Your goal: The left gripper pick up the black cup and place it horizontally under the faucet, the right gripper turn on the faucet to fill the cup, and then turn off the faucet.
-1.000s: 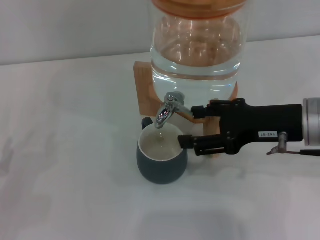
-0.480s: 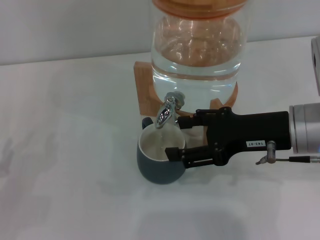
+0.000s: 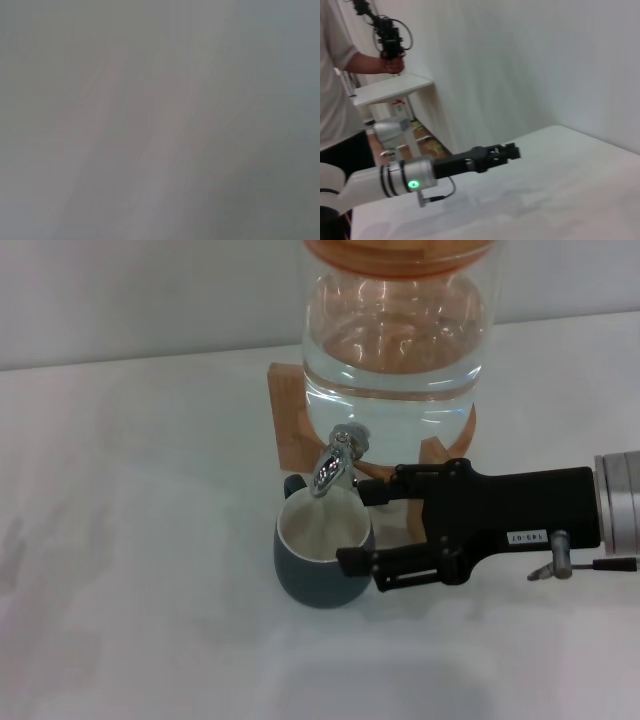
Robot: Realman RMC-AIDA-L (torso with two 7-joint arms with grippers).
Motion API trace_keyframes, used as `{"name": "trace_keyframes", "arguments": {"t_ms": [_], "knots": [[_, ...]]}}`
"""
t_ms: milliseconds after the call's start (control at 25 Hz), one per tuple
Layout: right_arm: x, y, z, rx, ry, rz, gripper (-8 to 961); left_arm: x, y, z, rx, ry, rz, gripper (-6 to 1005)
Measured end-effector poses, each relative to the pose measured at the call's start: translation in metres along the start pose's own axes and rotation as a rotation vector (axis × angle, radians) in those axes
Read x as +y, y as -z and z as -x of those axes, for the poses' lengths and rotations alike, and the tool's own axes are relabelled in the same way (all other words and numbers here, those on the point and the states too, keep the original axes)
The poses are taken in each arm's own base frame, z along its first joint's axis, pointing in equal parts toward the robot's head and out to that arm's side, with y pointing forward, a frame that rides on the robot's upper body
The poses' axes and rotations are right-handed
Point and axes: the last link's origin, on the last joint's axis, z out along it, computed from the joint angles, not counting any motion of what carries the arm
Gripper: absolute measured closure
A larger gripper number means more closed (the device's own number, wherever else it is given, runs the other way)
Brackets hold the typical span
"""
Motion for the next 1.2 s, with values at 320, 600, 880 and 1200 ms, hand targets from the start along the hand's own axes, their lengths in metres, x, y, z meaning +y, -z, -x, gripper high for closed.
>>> {"name": "trace_keyframes", "arguments": {"t_ms": [320, 600, 880, 1200], "knots": [[0.014, -0.013, 0.006, -0.008, 0.021, 0.069, 128, -0.001, -0.003, -0.002, 0.006, -0.004, 0.001, 538], [0.022, -0.033, 0.006, -0.002, 0.030, 0.098, 129, -0.001, -0.004, -0.003, 0.008, -0.005, 0.002, 538], [0.027, -0.051, 0.007, -0.008, 0.038, 0.091, 128, -0.001, -0.003, -0.002, 0.004, -0.005, 0.003, 538], [0.025, -0.060, 0.008, -0.019, 0.041, 0.049, 128, 0.000, 0.000, 0.000, -0.001, 0.000, -0.001, 538]]}}
